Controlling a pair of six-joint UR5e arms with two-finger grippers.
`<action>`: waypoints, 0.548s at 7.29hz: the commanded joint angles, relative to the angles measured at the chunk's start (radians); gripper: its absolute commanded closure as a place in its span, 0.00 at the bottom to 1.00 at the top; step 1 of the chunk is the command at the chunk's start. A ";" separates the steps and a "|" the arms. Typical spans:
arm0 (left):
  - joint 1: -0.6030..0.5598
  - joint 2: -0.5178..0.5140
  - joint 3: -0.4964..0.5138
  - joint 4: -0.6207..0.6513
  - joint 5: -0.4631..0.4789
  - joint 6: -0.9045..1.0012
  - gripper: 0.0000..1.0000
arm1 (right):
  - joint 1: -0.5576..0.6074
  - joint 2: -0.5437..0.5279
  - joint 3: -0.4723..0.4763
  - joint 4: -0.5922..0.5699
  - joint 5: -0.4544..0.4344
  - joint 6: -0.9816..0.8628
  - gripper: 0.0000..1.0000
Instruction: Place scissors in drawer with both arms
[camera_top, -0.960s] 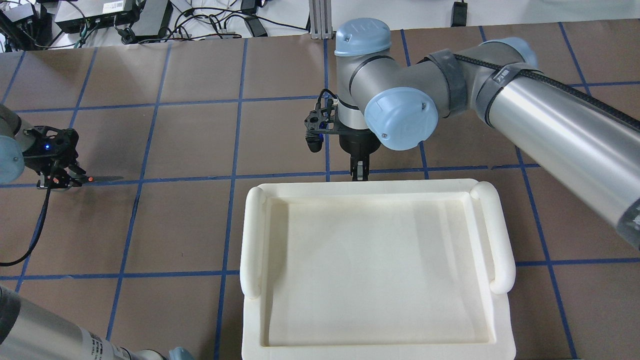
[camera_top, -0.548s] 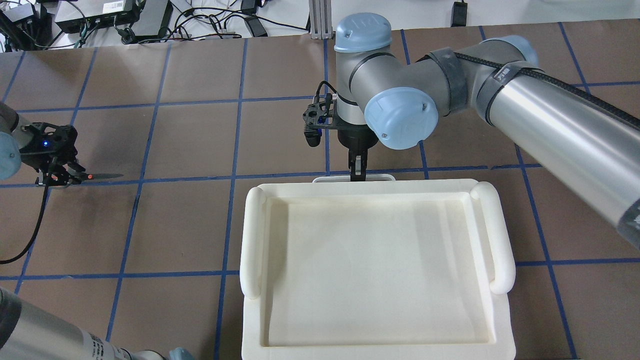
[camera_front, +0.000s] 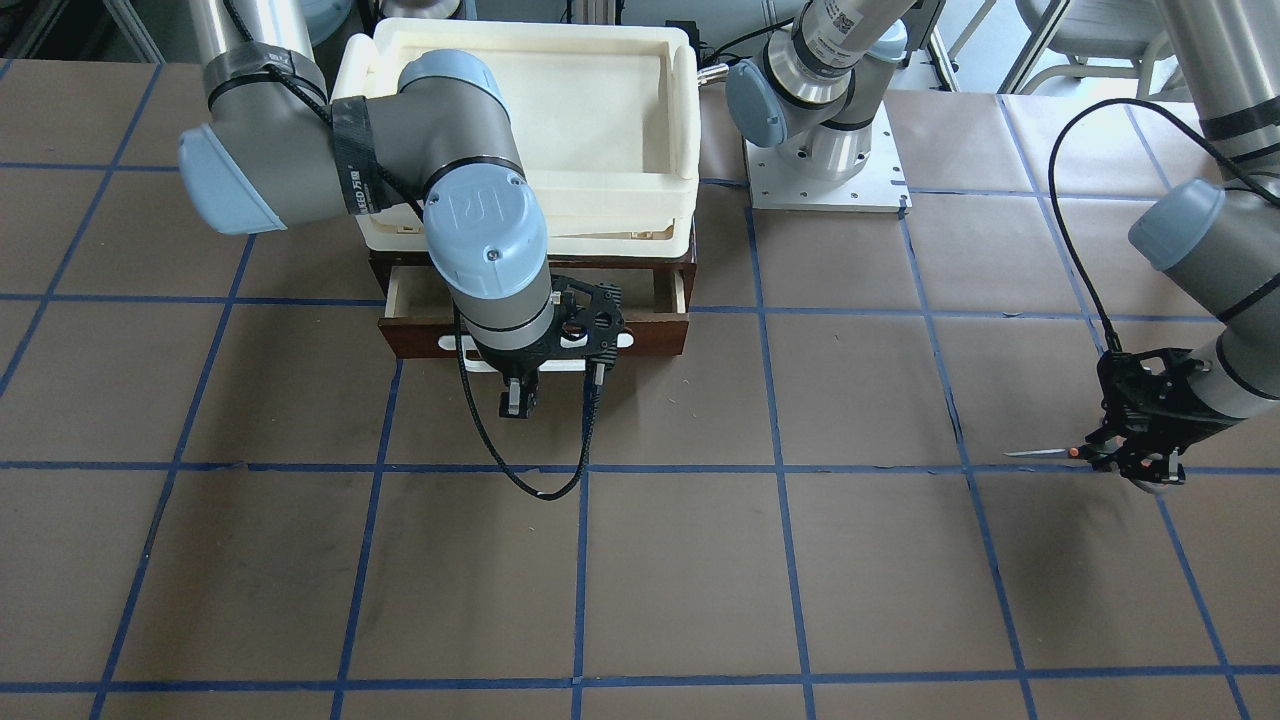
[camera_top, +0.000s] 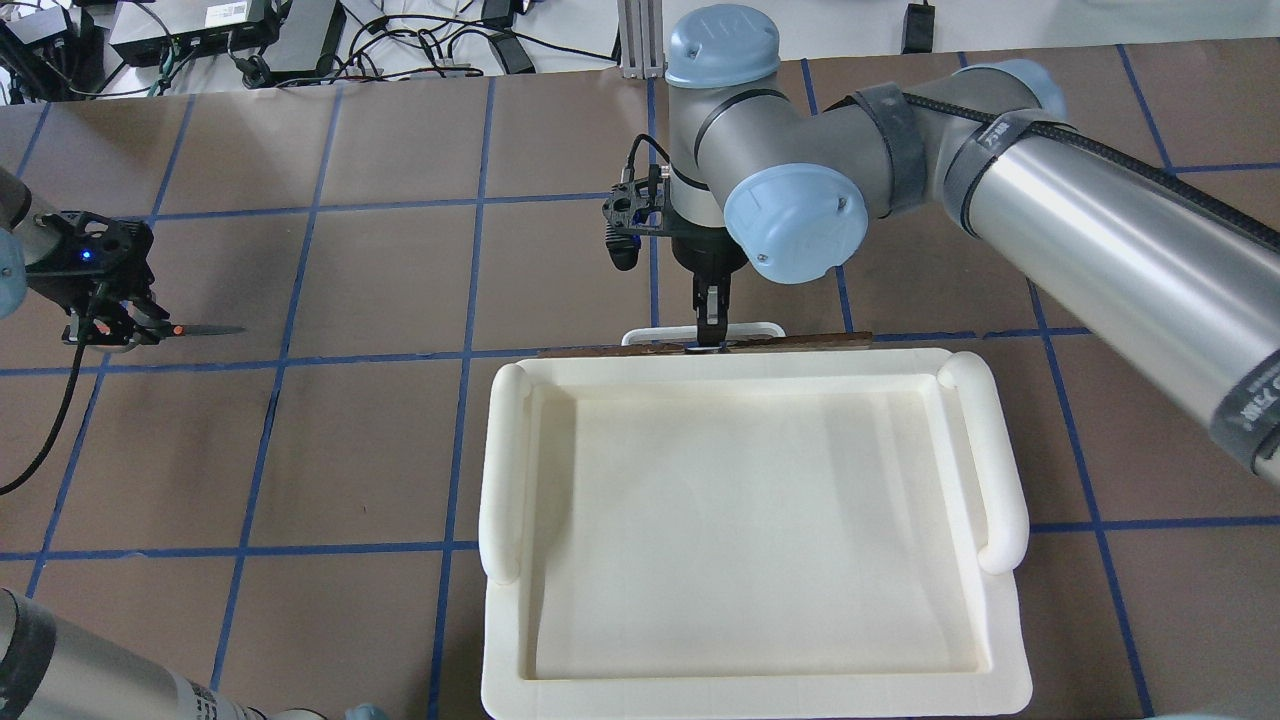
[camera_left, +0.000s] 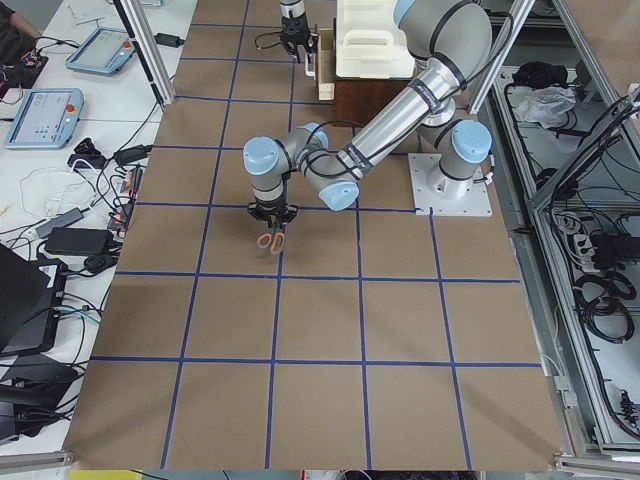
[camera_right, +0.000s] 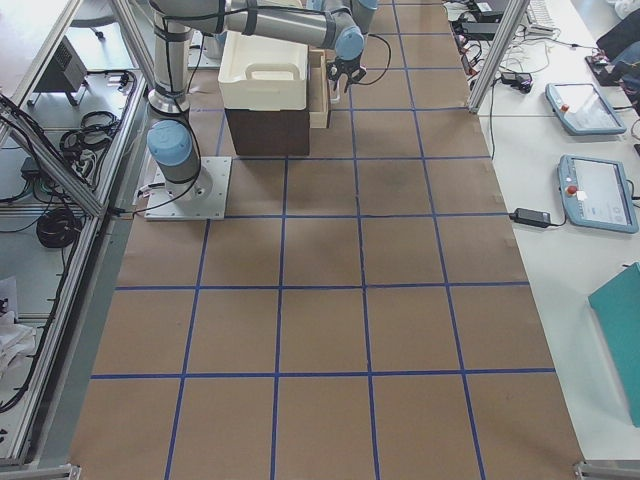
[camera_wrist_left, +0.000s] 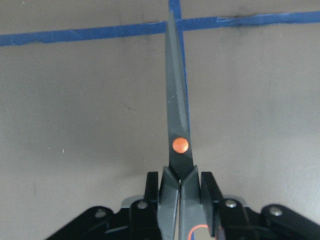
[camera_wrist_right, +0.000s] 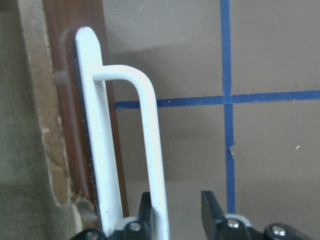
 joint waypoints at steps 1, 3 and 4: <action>-0.019 0.022 0.010 -0.030 -0.001 0.000 1.00 | -0.006 0.061 -0.069 -0.008 0.000 -0.001 0.59; -0.031 0.031 0.013 -0.047 -0.001 -0.002 1.00 | -0.035 0.098 -0.129 -0.006 0.001 -0.012 0.59; -0.031 0.031 0.013 -0.047 -0.001 -0.002 1.00 | -0.050 0.110 -0.141 -0.006 0.008 -0.024 0.59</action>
